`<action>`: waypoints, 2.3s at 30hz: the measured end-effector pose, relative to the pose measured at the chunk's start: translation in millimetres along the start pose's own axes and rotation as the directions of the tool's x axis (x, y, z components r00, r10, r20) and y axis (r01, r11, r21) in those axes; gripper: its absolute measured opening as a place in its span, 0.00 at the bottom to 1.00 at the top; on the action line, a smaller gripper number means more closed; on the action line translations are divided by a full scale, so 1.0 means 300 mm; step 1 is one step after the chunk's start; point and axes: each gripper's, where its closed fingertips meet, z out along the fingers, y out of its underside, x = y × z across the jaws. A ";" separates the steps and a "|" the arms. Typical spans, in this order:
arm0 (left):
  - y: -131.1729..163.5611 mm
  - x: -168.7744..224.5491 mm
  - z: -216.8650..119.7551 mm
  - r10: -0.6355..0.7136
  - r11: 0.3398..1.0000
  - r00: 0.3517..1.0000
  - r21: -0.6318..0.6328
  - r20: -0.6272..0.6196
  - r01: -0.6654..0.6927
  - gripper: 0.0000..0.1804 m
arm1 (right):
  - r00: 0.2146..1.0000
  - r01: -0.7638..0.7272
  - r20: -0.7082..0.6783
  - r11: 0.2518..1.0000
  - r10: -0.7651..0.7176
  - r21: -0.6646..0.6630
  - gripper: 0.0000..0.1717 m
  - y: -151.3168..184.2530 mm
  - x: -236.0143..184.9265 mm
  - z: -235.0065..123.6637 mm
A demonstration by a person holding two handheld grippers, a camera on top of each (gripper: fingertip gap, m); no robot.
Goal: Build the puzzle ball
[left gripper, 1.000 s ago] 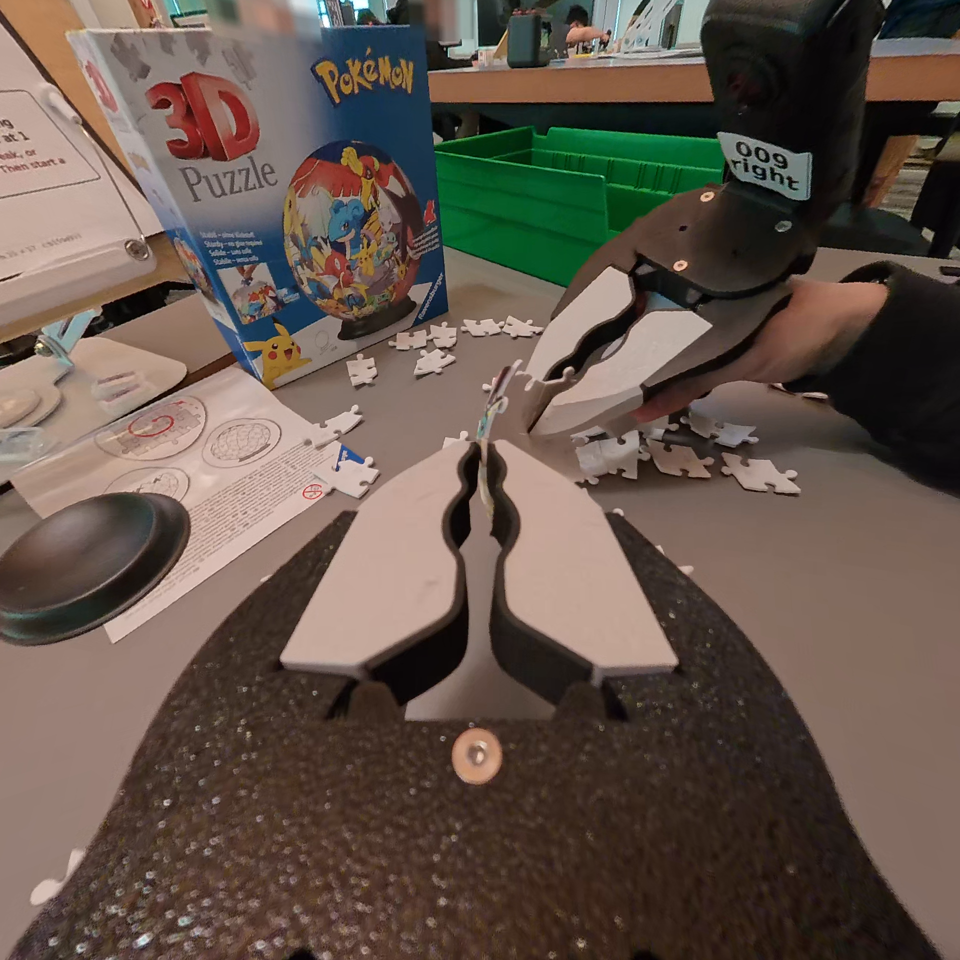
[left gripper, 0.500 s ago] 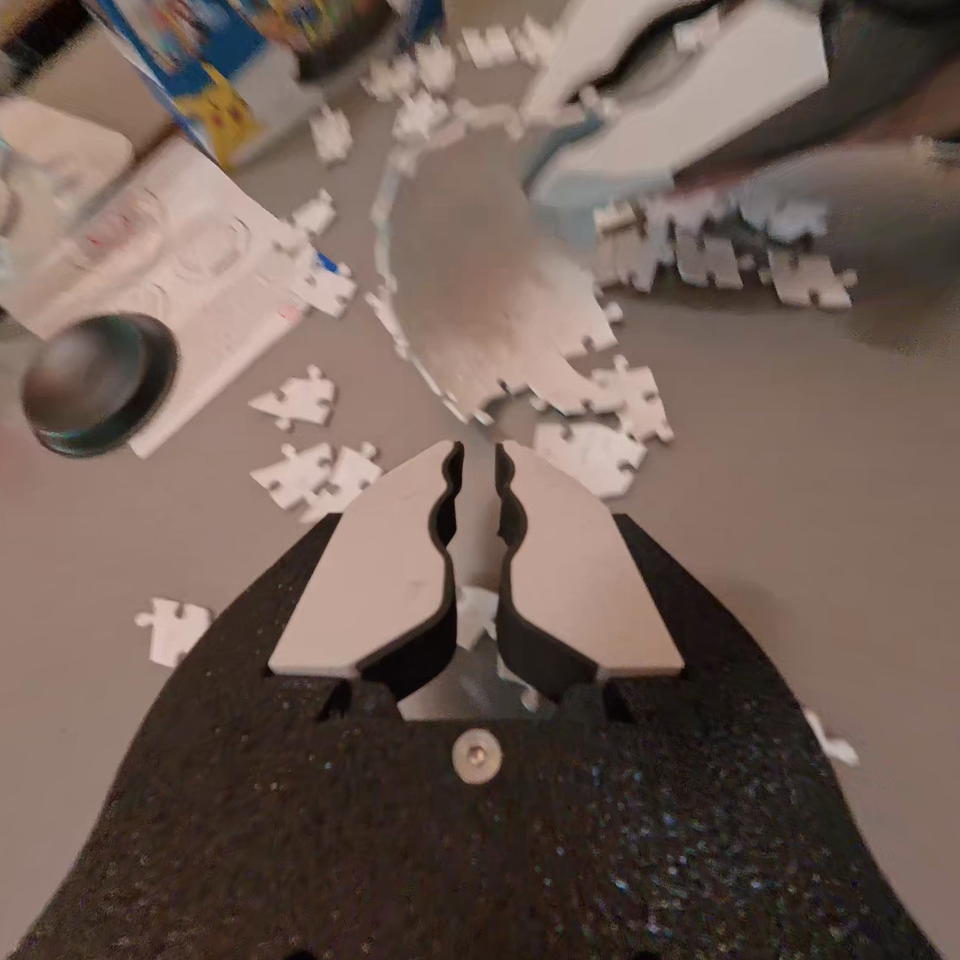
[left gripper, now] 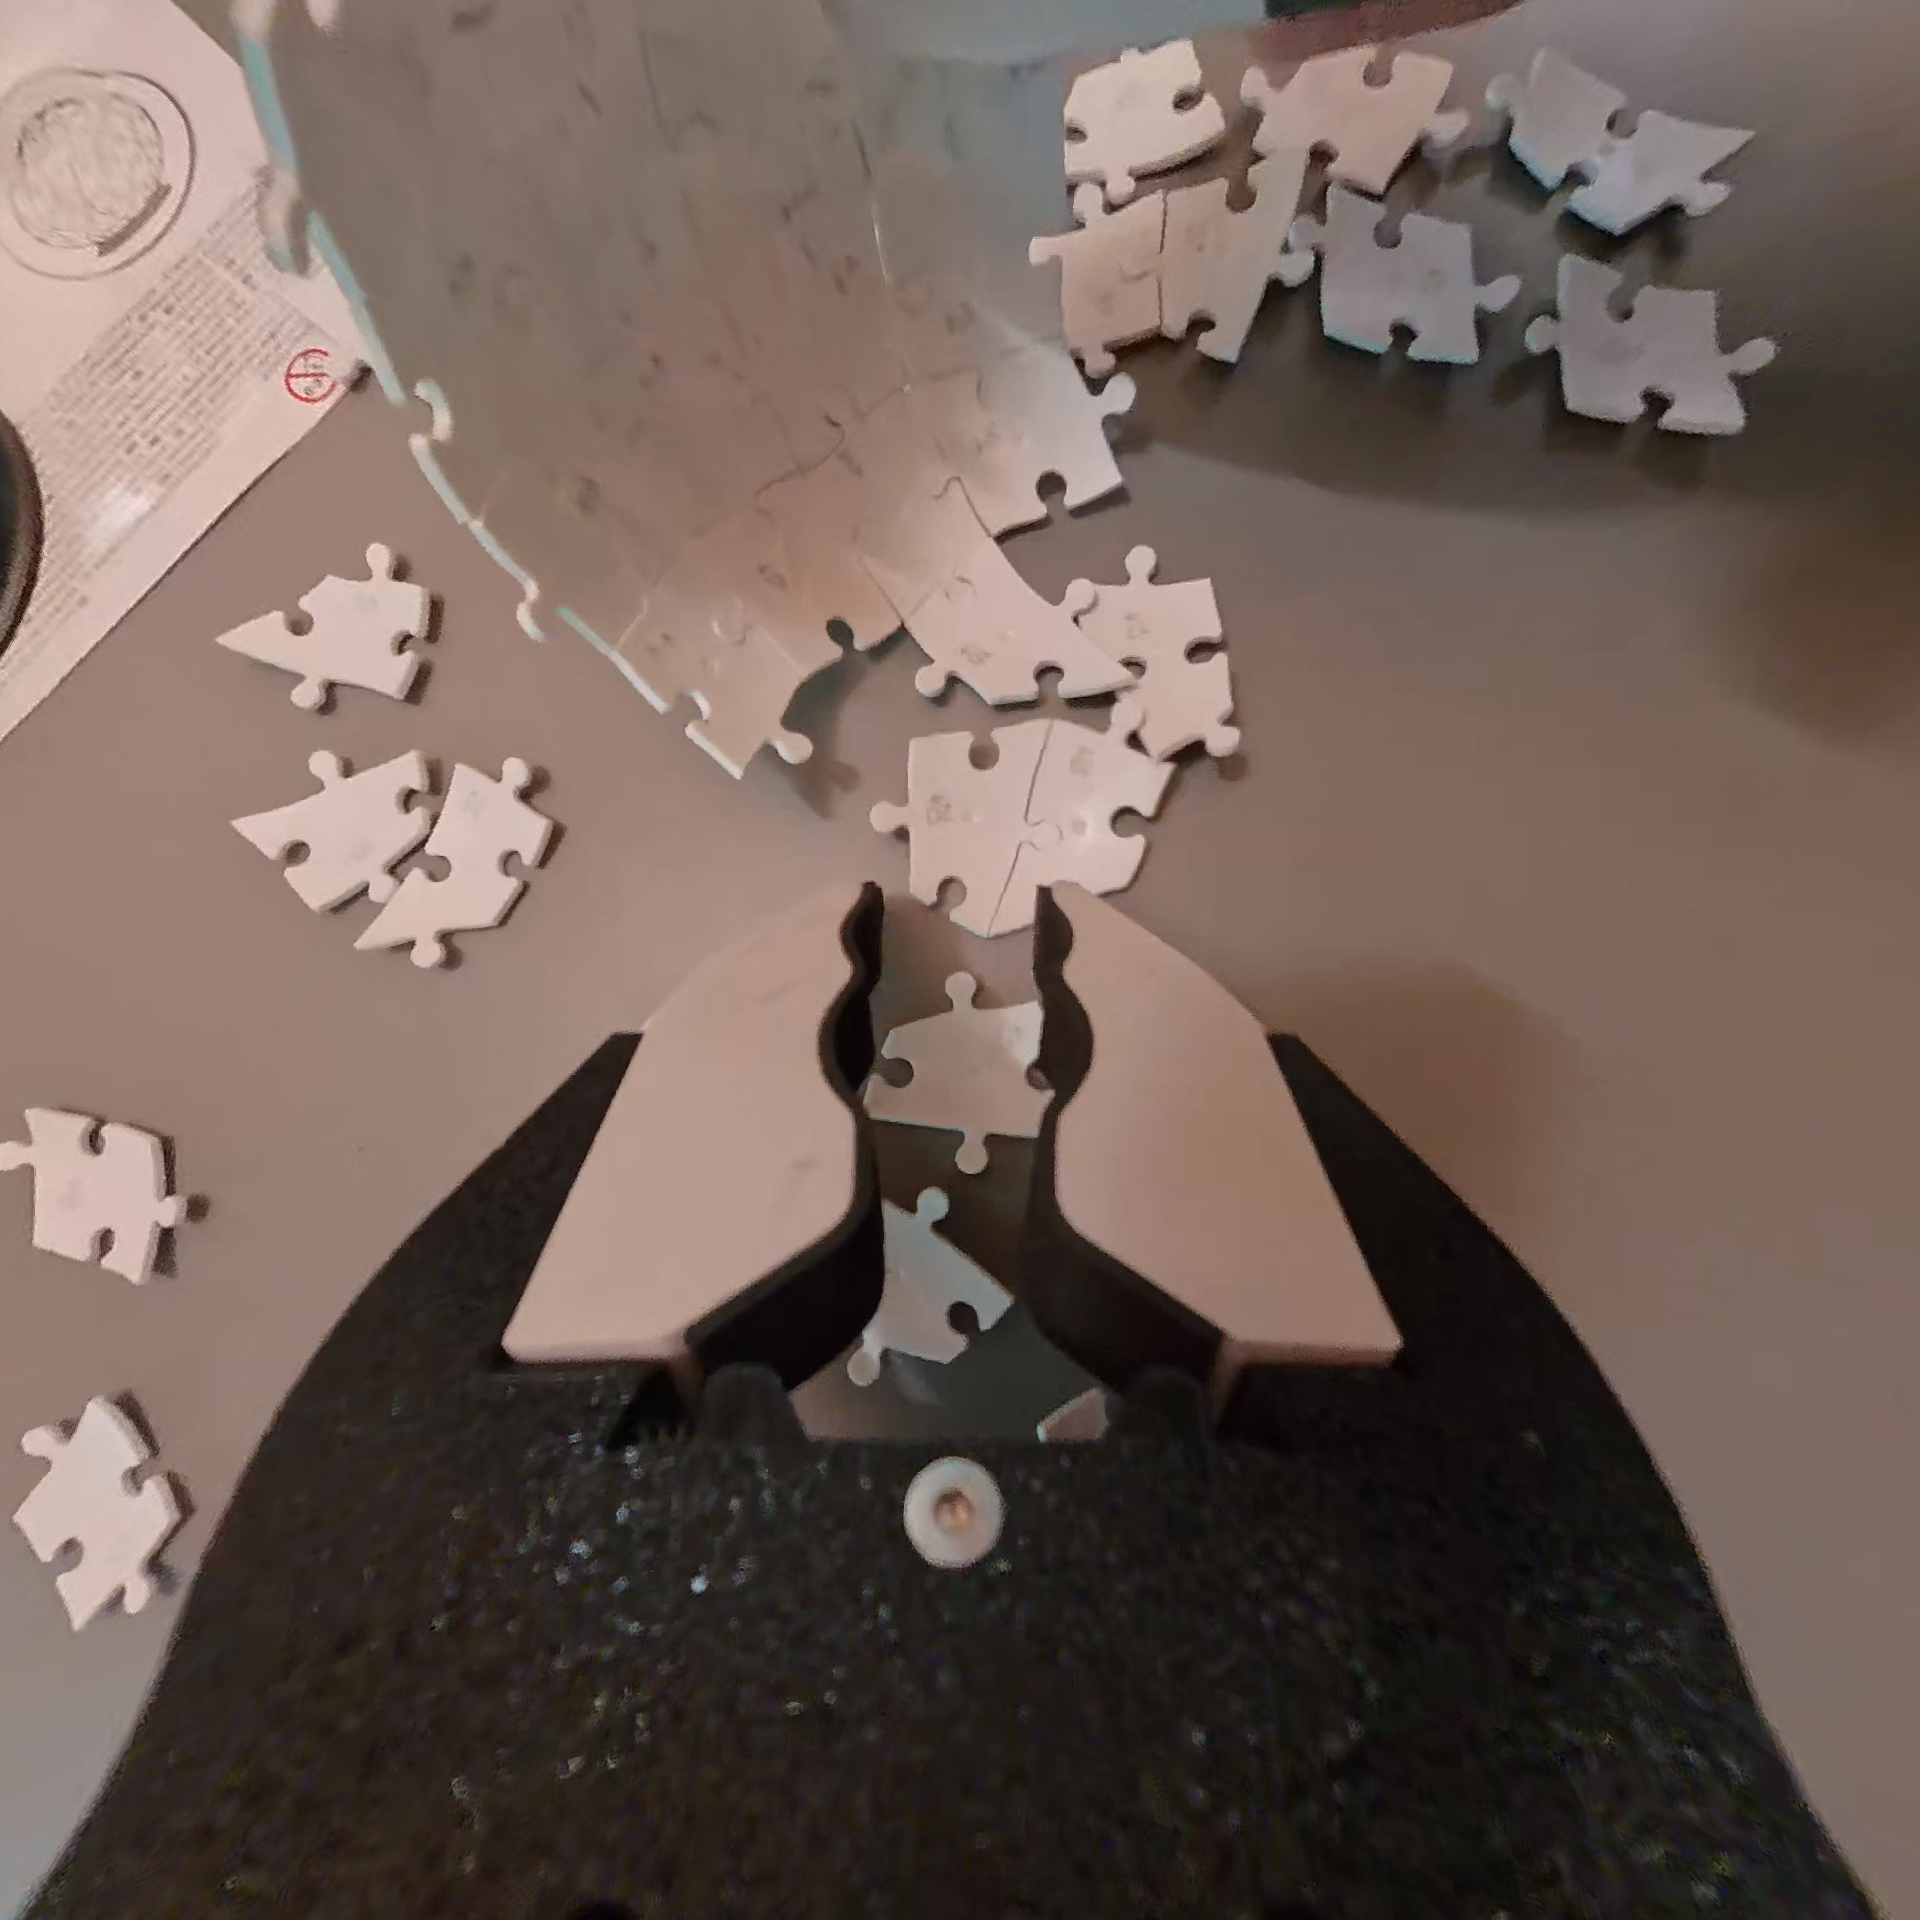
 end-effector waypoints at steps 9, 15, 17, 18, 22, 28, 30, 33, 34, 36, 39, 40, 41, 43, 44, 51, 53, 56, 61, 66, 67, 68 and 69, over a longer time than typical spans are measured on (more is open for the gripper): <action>-0.060 0.041 -0.027 0.051 0.997 0.997 0.053 0.064 -0.055 0.13 | 1.000 -0.027 0.009 0.999 0.027 0.024 0.05 0.002 -0.001 -0.003; -0.097 0.080 -0.022 0.093 0.992 0.993 0.083 0.078 -0.099 0.13 | 1.000 -0.016 -0.008 1.000 0.016 0.026 0.05 0.005 -0.001 -0.009; -0.084 0.047 -0.019 0.065 0.995 0.991 0.073 0.115 -0.074 0.12 | 1.000 -0.009 -0.025 1.000 0.009 0.028 0.05 0.006 0.003 -0.013; -0.075 0.030 -0.020 0.040 0.997 0.991 0.064 0.126 -0.049 0.12 | 0.999 -0.009 -0.032 1.000 0.010 0.029 0.05 0.007 0.005 -0.016; -0.037 0.001 -0.013 -0.076 0.997 0.992 0.034 0.099 0.072 0.13 | 0.997 0.008 -0.074 0.999 -0.004 0.043 0.04 0.001 0.010 -0.030; -0.017 0.007 0.007 -0.189 0.982 0.978 0.029 0.085 0.187 0.20 | 0.990 0.072 -0.122 0.995 -0.063 0.073 0.03 -0.033 -0.005 -0.043; -0.012 -0.002 0.013 -0.210 0.978 0.971 0.032 0.110 0.208 0.19 | 0.990 0.073 -0.127 0.995 -0.064 0.070 0.03 -0.036 -0.007 -0.044; -0.019 0.000 0.019 -0.233 0.972 0.966 0.050 0.112 0.229 0.16 | 0.987 0.089 -0.143 0.994 -0.079 0.065 0.03 -0.037 -0.008 -0.048; -0.021 0.002 0.021 -0.231 0.973 0.967 0.053 0.112 0.226 0.14 | 0.985 0.092 -0.151 0.994 -0.082 0.060 0.03 -0.035 -0.008 -0.049; -0.024 0.002 0.022 -0.224 0.974 0.967 0.059 0.121 0.218 0.09 | 0.983 0.097 -0.166 0.993 -0.085 0.067 0.03 -0.037 -0.011 -0.053; -0.007 -0.009 0.009 -0.223 0.975 0.963 0.044 0.151 0.219 0.00 | 0.979 0.102 -0.187 0.991 -0.085 0.081 0.03 -0.040 -0.012 -0.064; 0.007 -0.013 0.003 -0.228 0.974 0.960 0.031 0.164 0.227 0.00 | 0.977 0.105 -0.194 0.991 -0.087 0.084 0.03 -0.041 -0.012 -0.067; 0.022 -0.015 -0.005 -0.241 0.970 0.955 0.022 0.175 0.241 0.00 | 0.975 0.110 -0.201 0.990 -0.091 0.087 0.03 -0.042 -0.014 -0.070; 0.040 0.003 -0.016 -0.259 0.965 0.954 0.007 0.152 0.261 0.00 | 0.972 0.125 -0.212 0.988 -0.104 0.091 0.03 -0.045 -0.019 -0.074; 0.031 0.025 -0.019 -0.252 0.968 0.961 0.019 0.112 0.251 0.00 | 0.970 0.127 -0.219 0.988 -0.105 0.091 0.03 -0.046 -0.020 -0.077; -0.103 -0.044 -0.087 -0.149 0.969 0.957 0.230 0.247 0.092 0.16 | 0.964 0.143 -0.238 0.985 -0.118 0.091 0.03 -0.050 -0.021 -0.079; -0.158 -0.110 -0.138 -0.173 0.932 0.952 0.355 0.252 0.075 0.19 | 0.964 0.148 -0.237 0.984 -0.122 0.094 0.03 -0.055 -0.022 -0.079; -0.219 -0.158 -0.167 -0.041 0.892 0.978 0.449 0.207 -0.057 0.20 | 0.962 0.163 -0.237 0.982 -0.138 0.090 0.03 -0.060 -0.024 -0.074; -0.238 -0.146 -0.088 0.207 0.866 0.966 0.431 0.156 -0.255 0.15 | 0.963 0.158 -0.236 0.984 -0.133 0.088 0.03 -0.060 -0.016 -0.072; -0.217 -0.161 0.004 0.221 0.884 0.961 0.382 0.167 -0.270 0.07 | 0.967 0.142 -0.227 0.986 -0.119 0.087 0.03 -0.051 -0.011 -0.068; -0.223 -0.164 0.005 0.216 0.876 0.959 0.398 0.181 -0.272 0.04 | 0.969 0.130 -0.224 0.987 -0.107 0.093 0.03 -0.050 -0.009 -0.067; -0.225 -0.165 0.007 0.217 0.872 0.959 0.404 0.184 -0.275 0.04 | 0.972 0.117 -0.215 0.988 -0.092 0.103 0.03 -0.048 -0.009 -0.066; -0.225 -0.165 0.010 0.209 0.874 0.963 0.409 0.173 -0.263 0.04 | 0.977 0.097 -0.202 0.989 -0.072 0.114 0.03 -0.046 -0.009 -0.065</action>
